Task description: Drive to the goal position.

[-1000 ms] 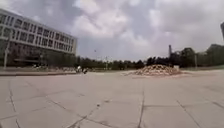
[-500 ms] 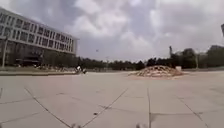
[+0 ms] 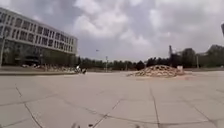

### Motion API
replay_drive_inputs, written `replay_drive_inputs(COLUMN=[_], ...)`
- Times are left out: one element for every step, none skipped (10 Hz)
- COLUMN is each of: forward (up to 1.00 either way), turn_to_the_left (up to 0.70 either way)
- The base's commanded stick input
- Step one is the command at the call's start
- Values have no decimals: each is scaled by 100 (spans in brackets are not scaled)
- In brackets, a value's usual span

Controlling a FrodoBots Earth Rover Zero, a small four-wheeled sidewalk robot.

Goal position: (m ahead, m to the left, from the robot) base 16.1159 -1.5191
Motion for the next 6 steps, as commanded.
replay_drive_inputs(forward=[70, 70, 70, 70, 70, 70], turn_to_the_left=[0, 0, 0, 0, -12, -14])
